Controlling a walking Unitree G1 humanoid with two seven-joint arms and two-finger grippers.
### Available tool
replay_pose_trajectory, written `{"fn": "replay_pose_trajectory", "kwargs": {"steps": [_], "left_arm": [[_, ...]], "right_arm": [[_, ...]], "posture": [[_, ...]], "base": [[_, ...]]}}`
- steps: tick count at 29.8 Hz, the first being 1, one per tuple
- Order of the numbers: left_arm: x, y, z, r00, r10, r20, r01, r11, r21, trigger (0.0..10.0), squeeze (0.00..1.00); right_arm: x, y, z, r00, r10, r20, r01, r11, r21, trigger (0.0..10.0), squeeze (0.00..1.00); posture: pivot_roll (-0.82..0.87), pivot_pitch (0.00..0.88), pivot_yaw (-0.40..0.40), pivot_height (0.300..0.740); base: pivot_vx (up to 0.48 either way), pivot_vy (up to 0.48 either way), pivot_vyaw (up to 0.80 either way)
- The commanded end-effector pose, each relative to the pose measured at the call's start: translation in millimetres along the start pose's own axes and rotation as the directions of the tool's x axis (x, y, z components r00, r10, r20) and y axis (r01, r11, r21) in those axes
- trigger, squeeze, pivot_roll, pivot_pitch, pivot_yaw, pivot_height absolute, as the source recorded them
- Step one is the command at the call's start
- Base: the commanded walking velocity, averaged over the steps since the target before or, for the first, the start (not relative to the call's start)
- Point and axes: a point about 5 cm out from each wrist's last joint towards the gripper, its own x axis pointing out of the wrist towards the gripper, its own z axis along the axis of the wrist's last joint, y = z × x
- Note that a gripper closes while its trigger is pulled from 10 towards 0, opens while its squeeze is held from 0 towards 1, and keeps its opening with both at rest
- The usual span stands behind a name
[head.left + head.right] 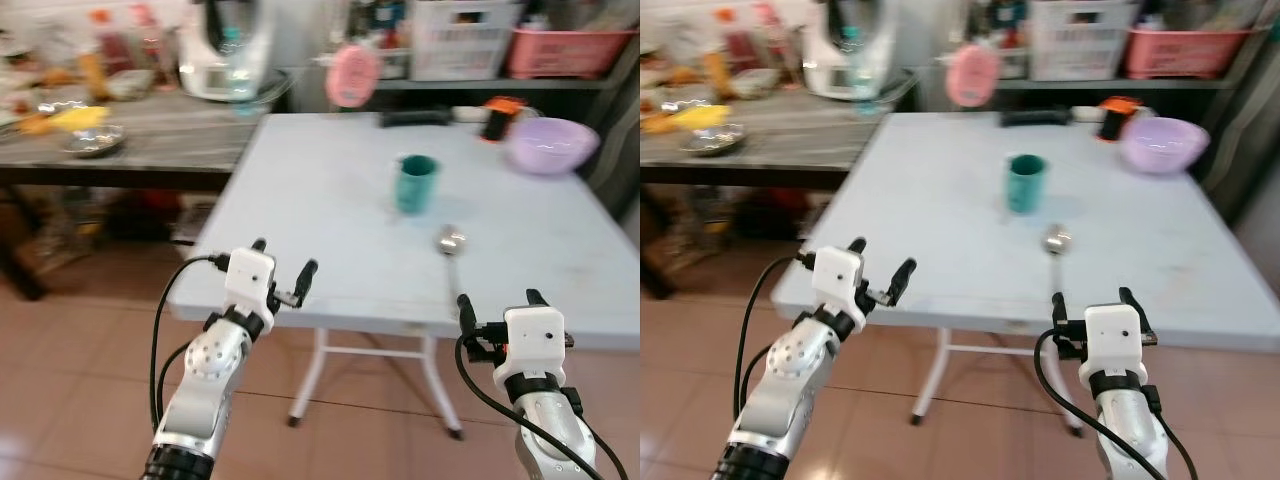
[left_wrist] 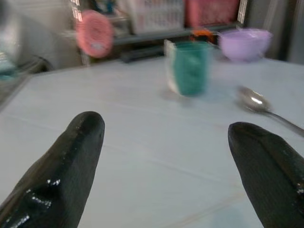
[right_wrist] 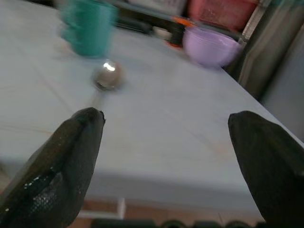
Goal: Setting the table
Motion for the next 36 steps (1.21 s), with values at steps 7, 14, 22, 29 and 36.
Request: {"fn": "replay_pose_trajectory", "kwargs": {"steps": [7,14,22,29,36], "left_arm": [[2.2,8.8,5,0.999,0.038,0.005,-0.038,0.999,-0.009,10.0,0.00],[3.1,9.9,6,0.999,0.035,0.011,-0.035,0.999,0.005,10.0,0.00],[3.7,11.5,8,1.000,0.025,0.008,-0.024,1.000,-0.018,10.0,0.00],[5.7,12.0,10,1.000,0.006,0.016,-0.005,1.000,-0.011,10.0,0.00],[5.5,6.8,11,0.999,-0.031,0.025,0.031,1.000,0.000,10.0,0.00]], "right_arm": [[3.3,-0.4,3,1.000,-0.003,0.011,0.003,1.000,0.003,10.0,0.00],[4.7,0.9,4,1.000,-0.005,0.017,0.005,1.000,0.006,10.0,0.00],[12.0,0.9,10,0.999,-0.016,0.040,0.015,1.000,0.017,10.0,0.00],[14.9,1.1,11,0.999,-0.019,0.047,0.019,1.000,0.015,10.0,0.00],[15.5,2.4,12,0.998,-0.020,0.054,0.019,1.000,0.012,10.0,0.00]], "posture": [[-0.10,0.003,0.073,0.740],[-0.10,0.004,0.079,0.740],[-0.10,0.000,0.078,0.740],[-0.09,0.000,0.081,0.740],[-0.09,0.000,0.081,0.740]], "base": [[0.000,0.000,0.00],[0.000,0.000,0.00],[0.000,0.000,0.00],[0.076,0.000,0.00],[0.426,0.000,0.00]]}}
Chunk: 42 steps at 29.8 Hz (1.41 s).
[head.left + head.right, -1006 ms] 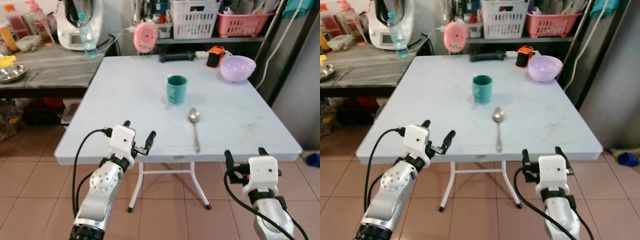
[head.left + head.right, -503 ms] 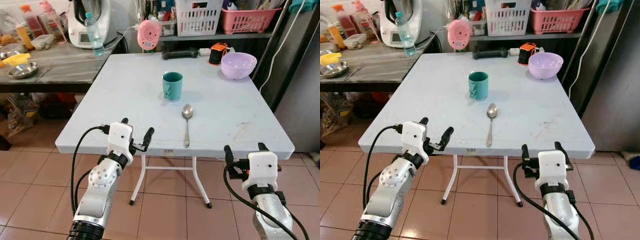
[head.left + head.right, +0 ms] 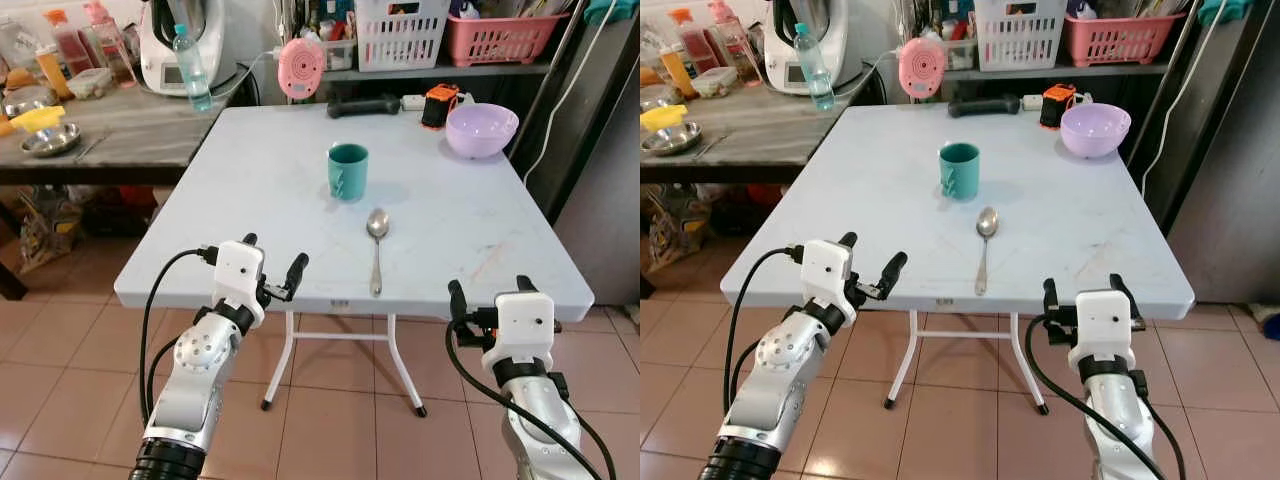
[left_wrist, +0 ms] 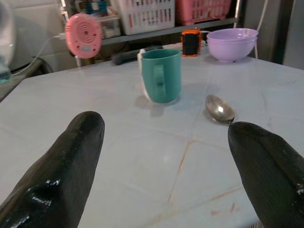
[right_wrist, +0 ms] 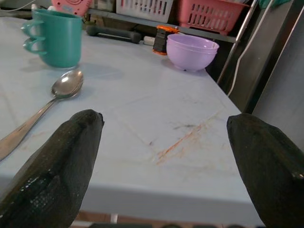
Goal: Setting the table
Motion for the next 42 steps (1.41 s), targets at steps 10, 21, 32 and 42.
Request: {"fn": "replay_pose_trajectory", "kwargs": {"steps": [10,21,32,42], "left_arm": [[-3.4,-1.8,2,0.999,-0.033,0.003,0.033,0.999,0.009,10.0,0.00],[-3.3,-1.2,1,0.999,-0.045,-0.008,0.045,0.999,0.011,10.0,0.00],[-9.0,-2.1,-9,0.995,-0.048,-0.086,0.051,0.998,0.026,10.0,0.00],[-9.6,-4.7,-11,0.992,-0.078,-0.102,0.082,0.996,0.036,10.0,0.00]], "right_arm": [[-1.5,1.7,-1,1.000,-0.010,0.003,0.010,1.000,0.000,10.0,0.00],[-2.5,2.3,-1,1.000,-0.016,0.002,0.016,1.000,-0.009,10.0,0.00],[-3.7,2.9,-4,1.000,-0.023,-0.008,0.023,1.000,-0.009,10.0,0.00],[-4.5,3.8,-6,1.000,-0.023,-0.015,0.023,1.000,-0.012,10.0,0.00]], "posture": [[-0.09,0.006,0.088,0.740],[-0.09,0.002,0.087,0.740],[-0.09,0.000,0.086,0.740],[-0.09,0.000,0.090,0.740]], "base": [[0.458,0.000,0.00],[0.449,0.000,0.00],[0.033,0.000,0.00],[0.000,0.079,-0.69]]}}
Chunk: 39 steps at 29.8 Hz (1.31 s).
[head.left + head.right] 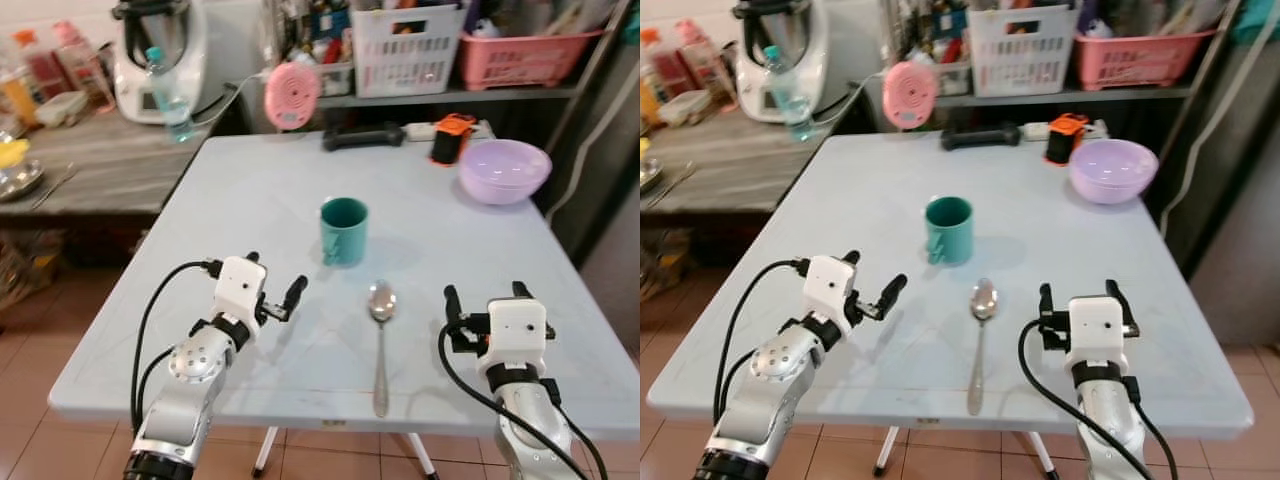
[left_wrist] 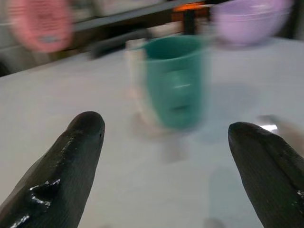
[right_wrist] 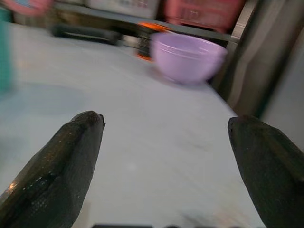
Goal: Setting the table
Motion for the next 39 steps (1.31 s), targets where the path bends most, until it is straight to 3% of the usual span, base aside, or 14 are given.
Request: {"fn": "replay_pose_trajectory", "kwargs": {"steps": [1,15,27,39], "left_arm": [[-0.3,0.7,2,1.000,-0.013,-0.007,0.013,1.000,0.018,10.0,0.00],[-1.9,0.4,-1,1.000,-0.016,-0.023,0.016,1.000,0.020,10.0,0.00],[-4.6,2.6,-2,0.999,0.010,-0.038,-0.009,0.999,0.034,10.0,0.00],[-10.6,13.9,1,0.994,0.111,-0.004,-0.110,0.991,0.082,10.0,0.00]], "right_arm": [[0.5,2.5,1,1.000,0.007,0.003,-0.007,1.000,0.004,10.0,0.00],[-1.4,4.7,0,1.000,0.011,-0.003,-0.011,1.000,0.007,10.0,0.00],[-1.9,7.6,-1,1.000,0.031,-0.006,-0.030,0.999,0.011,10.0,0.00],[-3.5,13.7,2,0.996,0.084,-0.001,-0.084,0.996,0.014,10.0,0.00]], "posture": [[-0.09,0.000,0.090,0.740],[-0.09,0.009,0.093,0.740],[-0.08,0.015,0.091,0.740],[-0.07,0.023,0.089,0.740]], "base": [[0.000,0.262,-0.80],[0.000,0.315,-0.69],[0.000,0.397,0.00],[0.000,0.000,0.00]]}}
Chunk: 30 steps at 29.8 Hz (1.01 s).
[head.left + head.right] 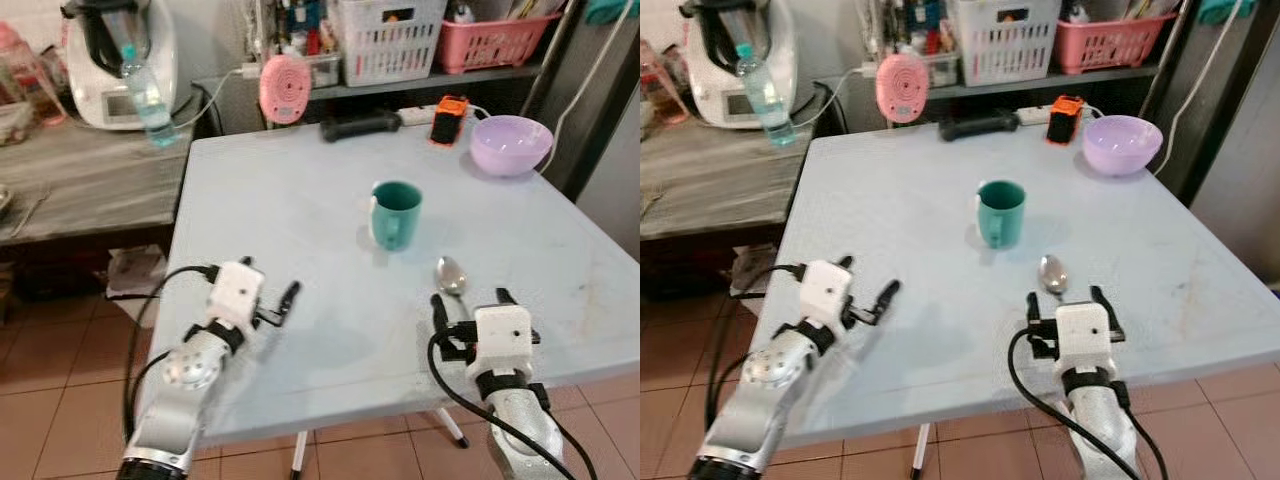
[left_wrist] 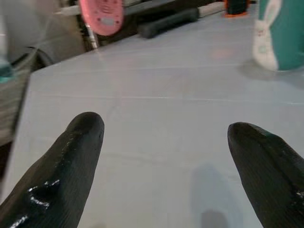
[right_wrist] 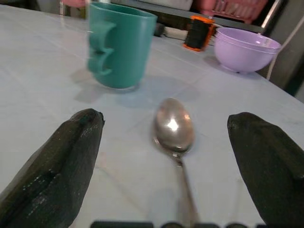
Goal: Setting the table
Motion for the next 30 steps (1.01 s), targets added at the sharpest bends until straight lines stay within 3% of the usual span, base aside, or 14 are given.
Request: {"fn": "replay_pose_trajectory", "kwargs": {"steps": [1,5,9,13,18,26,30], "left_arm": [[0.2,-2.6,4,1.000,-0.005,0.015,0.004,1.000,0.021,10.0,0.00],[-0.1,-6.2,2,0.999,-0.052,0.000,0.052,0.999,0.009,10.0,0.00],[2.0,-19.4,3,0.982,-0.188,-0.013,0.188,0.982,-0.013,10.0,0.00],[2.2,-26.0,3,0.965,-0.263,-0.018,0.262,0.965,-0.032,10.0,0.00],[-0.2,-35.2,4,0.887,-0.460,-0.035,0.458,0.887,-0.061,10.0,0.00],[-3.8,-32.0,18,0.792,-0.611,-0.010,0.607,0.789,-0.095,10.0,0.00],[-5.8,-32.4,20,0.765,-0.644,-0.008,0.640,0.760,-0.113,10.0,0.00]], "right_arm": [[0.3,-2.4,6,1.000,-0.004,0.014,0.004,1.000,0.003,10.0,0.00],[1.2,-2.3,7,1.000,-0.003,0.007,0.003,1.000,0.011,10.0,0.00],[3.0,-9.2,7,0.999,-0.047,-0.016,0.046,0.999,-0.010,10.0,0.00],[3.5,-13.9,6,0.997,-0.071,-0.034,0.071,0.997,-0.013,10.0,0.00],[4.9,-13.7,4,0.995,-0.051,-0.084,0.053,0.998,0.028,10.0,0.00],[-0.5,-7.9,-1,0.990,-0.013,-0.141,0.020,0.999,0.050,10.0,0.00],[-0.7,-7.9,-1,0.988,-0.005,-0.152,0.014,0.998,0.057,10.0,0.00]], "posture": [[-0.07,0.024,0.089,0.740],[-0.07,0.024,0.089,0.740],[-0.08,0.023,0.088,0.740],[-0.08,0.023,0.088,0.740],[-0.08,0.027,0.089,0.740],[-0.09,0.029,0.085,0.740],[-0.10,0.027,0.084,0.740]], "base": [[0.000,0.000,0.00],[0.000,0.000,0.00],[0.000,0.000,0.00],[0.000,0.000,0.00],[0.000,0.000,0.00],[0.000,0.000,0.00],[0.000,0.000,0.00]]}}
